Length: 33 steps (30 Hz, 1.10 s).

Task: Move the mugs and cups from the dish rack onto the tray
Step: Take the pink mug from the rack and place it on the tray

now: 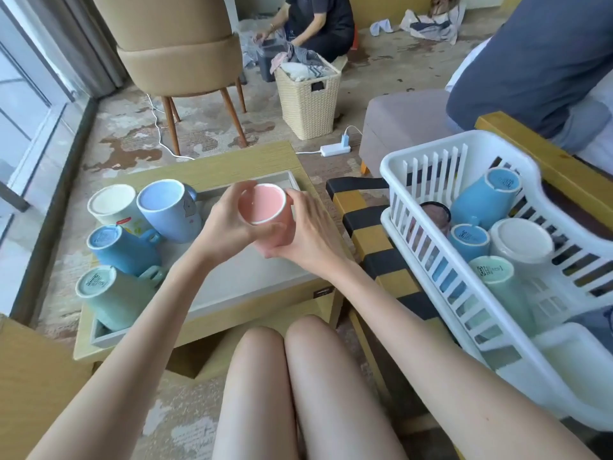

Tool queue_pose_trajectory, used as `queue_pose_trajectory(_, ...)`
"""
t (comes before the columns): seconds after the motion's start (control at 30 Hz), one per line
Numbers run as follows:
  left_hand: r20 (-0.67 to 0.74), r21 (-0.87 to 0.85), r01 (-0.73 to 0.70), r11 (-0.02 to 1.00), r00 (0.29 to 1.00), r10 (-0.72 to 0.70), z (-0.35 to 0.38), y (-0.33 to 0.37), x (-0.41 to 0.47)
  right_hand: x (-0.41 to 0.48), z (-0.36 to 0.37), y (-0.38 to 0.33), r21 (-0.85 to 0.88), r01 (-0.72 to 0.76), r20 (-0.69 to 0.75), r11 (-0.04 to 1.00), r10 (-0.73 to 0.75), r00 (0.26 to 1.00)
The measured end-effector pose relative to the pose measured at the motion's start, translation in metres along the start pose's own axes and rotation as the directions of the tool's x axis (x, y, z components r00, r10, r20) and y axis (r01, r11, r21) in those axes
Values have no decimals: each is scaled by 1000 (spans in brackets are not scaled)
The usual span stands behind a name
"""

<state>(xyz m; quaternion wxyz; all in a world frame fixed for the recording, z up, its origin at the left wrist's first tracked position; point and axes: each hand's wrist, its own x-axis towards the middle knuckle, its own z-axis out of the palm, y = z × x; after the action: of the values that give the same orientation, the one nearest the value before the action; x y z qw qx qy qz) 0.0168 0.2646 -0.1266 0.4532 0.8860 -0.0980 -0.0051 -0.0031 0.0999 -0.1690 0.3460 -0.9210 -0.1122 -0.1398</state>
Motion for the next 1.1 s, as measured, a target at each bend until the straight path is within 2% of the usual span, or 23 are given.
queue_pose_trajectory(0.13,0,9,83,997,997,-83,1,-29,-5,0,31,2,16,-8,82,1000,7,997)
queue_pose_trajectory(0.33,-27,39,82,996,996,-81,2,-42,0,5,47,6,42,-24,56,999,22,998)
queue_pose_trajectory(0.57,98,53,57,997,993,-62,-11,-46,1,10,43,8,89,-60,127,994,48,991)
queue_pose_trajectory(0.63,9,86,3,996,1000,-4,-23,-47,-2,14,40,4,118,-75,135,990,59,989)
queue_pose_trajectory(0.7,-147,172,-86,981,983,112,-37,-50,-2,17,39,-4,113,-72,110,991,59,992)
queue_pose_trajectory(0.77,-269,344,-104,933,941,204,-51,-56,0,22,40,-15,41,-58,90,997,54,995)
queue_pose_trajectory(0.83,-321,512,-20,859,923,213,-64,-64,6,27,44,-24,-54,-53,66,997,56,996)
queue_pose_trajectory(0.97,-328,641,194,743,944,36,-76,-78,18,36,50,-30,-125,-38,23,991,41,999)
queue_pose_trajectory(1.03,-305,691,238,683,952,-23,-82,-83,23,41,51,-30,-80,-37,19,996,39,999)
queue_pose_trajectory(1.1,-268,754,225,617,963,-24,-87,-86,29,48,53,-31,-8,-47,26,999,47,999)
